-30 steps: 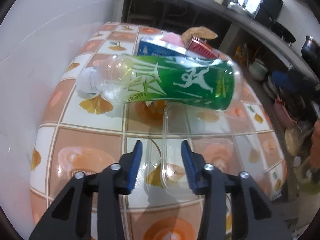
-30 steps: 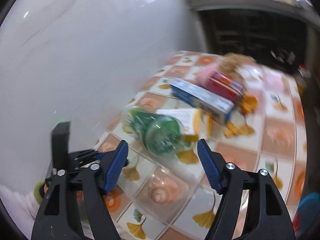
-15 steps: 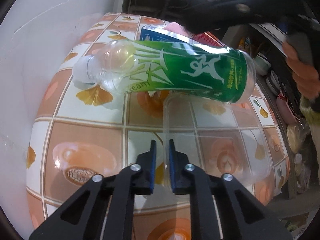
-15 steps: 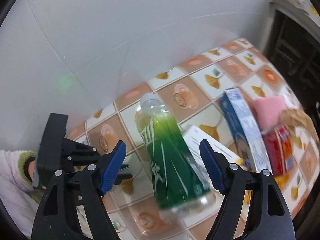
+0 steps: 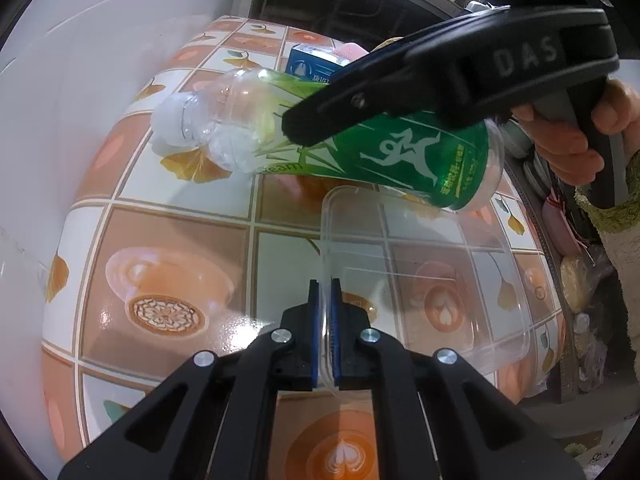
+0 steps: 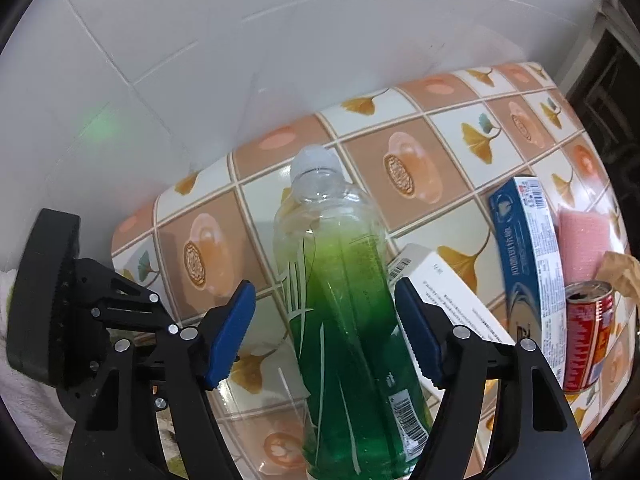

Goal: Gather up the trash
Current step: 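Grasp the green bottle with the right gripper while the left grasps the clear plastic box, then lift the green bottle and clear box and carry both to the wastebasket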

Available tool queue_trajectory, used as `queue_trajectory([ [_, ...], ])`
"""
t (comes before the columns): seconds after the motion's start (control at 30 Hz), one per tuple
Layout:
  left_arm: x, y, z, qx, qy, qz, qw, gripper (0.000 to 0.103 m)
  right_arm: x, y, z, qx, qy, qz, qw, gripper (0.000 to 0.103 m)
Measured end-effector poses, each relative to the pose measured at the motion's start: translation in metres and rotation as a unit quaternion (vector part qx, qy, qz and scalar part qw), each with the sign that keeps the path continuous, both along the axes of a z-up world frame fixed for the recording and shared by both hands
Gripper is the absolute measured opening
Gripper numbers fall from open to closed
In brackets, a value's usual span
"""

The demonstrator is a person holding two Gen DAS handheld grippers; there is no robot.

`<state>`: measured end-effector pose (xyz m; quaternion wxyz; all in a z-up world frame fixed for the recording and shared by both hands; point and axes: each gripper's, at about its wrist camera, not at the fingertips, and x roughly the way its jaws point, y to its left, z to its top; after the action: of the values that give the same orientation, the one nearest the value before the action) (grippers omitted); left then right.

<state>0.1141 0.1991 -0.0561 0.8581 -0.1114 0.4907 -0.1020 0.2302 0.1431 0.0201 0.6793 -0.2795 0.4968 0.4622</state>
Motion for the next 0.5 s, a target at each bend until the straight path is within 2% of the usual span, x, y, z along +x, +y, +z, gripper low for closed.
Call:
queue_trajectory([
  [0.33,-0.001,0.002,-0.001,-0.009,0.000,0.003,1.0000,0.004,0.003,0.011,-0.019,-0.028,0.007,-0.011,1.000,0.066],
  [0.5,-0.001,0.003,-0.001,-0.010,0.002,0.005,0.9999,0.005,0.005,0.008,-0.018,-0.020,0.009,-0.019,1.000,0.063],
])
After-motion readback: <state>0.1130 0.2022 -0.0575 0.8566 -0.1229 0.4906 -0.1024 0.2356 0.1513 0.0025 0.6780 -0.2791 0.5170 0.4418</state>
